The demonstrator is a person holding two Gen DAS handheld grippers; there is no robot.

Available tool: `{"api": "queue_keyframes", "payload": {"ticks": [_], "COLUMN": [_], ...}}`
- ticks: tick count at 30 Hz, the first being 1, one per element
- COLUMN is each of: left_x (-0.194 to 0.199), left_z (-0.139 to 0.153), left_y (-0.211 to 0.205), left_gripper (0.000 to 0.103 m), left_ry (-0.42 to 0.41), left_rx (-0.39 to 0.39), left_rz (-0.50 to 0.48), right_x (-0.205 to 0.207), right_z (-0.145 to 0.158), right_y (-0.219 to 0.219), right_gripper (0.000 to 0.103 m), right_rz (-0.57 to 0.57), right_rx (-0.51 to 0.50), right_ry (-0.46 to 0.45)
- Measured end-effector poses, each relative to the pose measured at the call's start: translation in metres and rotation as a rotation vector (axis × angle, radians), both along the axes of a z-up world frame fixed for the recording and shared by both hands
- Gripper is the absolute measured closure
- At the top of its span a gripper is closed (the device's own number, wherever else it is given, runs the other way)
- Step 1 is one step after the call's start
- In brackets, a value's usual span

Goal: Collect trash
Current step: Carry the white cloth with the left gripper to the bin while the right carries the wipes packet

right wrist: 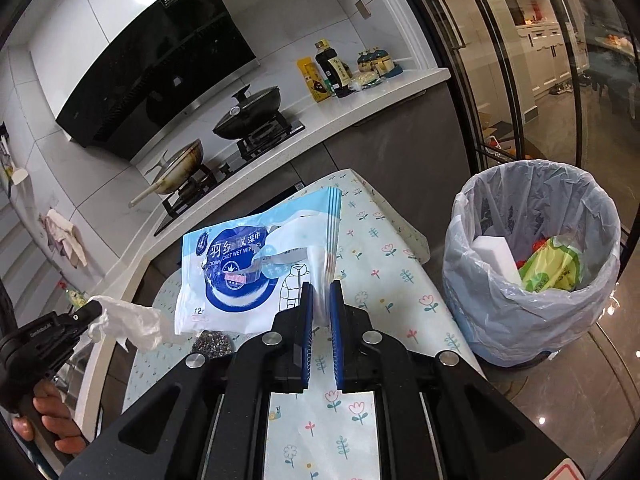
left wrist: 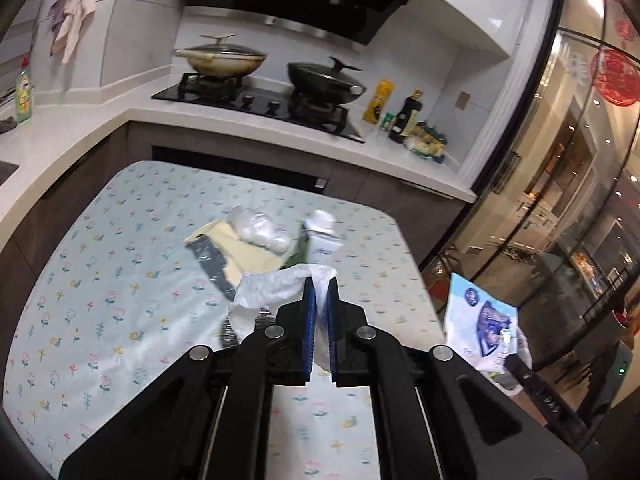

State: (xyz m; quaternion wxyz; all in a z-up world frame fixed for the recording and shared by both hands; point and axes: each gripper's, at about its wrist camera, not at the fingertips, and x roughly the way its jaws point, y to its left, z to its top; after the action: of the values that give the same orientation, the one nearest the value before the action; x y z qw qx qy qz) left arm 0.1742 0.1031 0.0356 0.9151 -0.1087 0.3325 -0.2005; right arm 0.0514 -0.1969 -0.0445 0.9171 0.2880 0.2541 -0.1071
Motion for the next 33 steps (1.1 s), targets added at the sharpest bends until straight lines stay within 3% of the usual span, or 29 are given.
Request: {"api": "queue_keyframes", "payload": {"ticks": [16, 33], "left_x": [-0.049, -0.061], "left_z": [0.02, -0.025], "left_y": [-0.15, -0.306], "left_gripper": [0.098, 0.098], "left_ry": [-0.048, 0.037], "left_rx": [0.039, 0.118], "left_rz": [-0.267, -0.504], "right_x": [-0.068, -0.078], "right_z": [0.003, -0.009], "right_y": [-0.084, -0.163], "right_gripper": [0.095, 0.095], "right_rz": [-0.16, -0.288], "right_rx": [0.019, -0.109], "right_ry": [-0.019, 0.127]}}
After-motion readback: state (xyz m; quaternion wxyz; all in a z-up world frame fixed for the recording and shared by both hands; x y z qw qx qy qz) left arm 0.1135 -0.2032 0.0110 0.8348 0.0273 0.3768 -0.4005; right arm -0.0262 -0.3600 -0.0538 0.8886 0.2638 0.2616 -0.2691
